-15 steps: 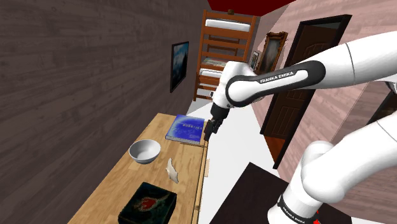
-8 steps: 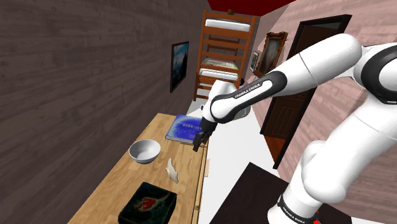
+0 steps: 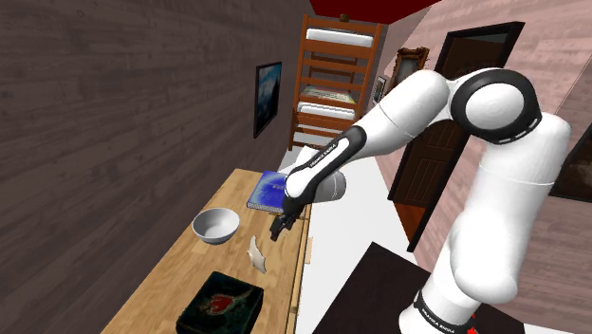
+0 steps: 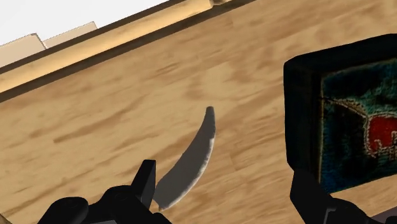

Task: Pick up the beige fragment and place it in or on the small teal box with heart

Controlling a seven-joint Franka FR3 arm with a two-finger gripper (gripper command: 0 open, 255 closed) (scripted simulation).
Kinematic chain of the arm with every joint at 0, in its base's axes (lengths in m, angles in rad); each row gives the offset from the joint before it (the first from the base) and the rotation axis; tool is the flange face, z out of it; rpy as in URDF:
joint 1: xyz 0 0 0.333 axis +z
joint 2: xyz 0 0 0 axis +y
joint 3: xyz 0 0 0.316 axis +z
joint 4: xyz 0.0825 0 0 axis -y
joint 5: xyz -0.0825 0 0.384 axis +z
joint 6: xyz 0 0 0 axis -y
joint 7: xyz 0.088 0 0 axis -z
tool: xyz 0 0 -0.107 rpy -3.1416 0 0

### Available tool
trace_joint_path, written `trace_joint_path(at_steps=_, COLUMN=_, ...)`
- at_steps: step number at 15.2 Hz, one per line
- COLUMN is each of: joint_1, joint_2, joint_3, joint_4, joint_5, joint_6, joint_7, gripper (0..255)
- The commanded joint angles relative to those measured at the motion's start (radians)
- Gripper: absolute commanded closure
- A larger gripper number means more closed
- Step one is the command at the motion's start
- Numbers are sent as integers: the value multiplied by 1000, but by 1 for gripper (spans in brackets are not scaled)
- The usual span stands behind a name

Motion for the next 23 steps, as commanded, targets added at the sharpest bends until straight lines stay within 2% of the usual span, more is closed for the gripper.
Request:
trace_joint_path(at_steps=1, joint_1=-3, joint_2=89, joint_3=18, joint_4=45, joint_5=58, joint_6=49, joint_7=-41, gripper=0)
trace_joint_path(at_steps=4, joint_1=-25, joint_2=220, joint_3=56, joint_4=122, joint_5=130, joint_6=108, joint_7=-101, gripper=0)
trace_joint_path(at_steps=8, joint_1=-60, joint_2=391, joint_3=106, joint_4=241, joint_5=185, joint_6=173, joint_7=-155, gripper=0)
trace_joint_path(at_steps=16, joint_1=-71, joint_2=515, joint_3=138, joint_4=311, joint_5=204, joint_6=235, joint_7=-181, gripper=0)
trace_joint_path(at_steps=23, joint_1=-71, joint_2=515, joint_3=138, joint_4=311, joint_5=204, joint_6=235, joint_7=-180, gripper=0)
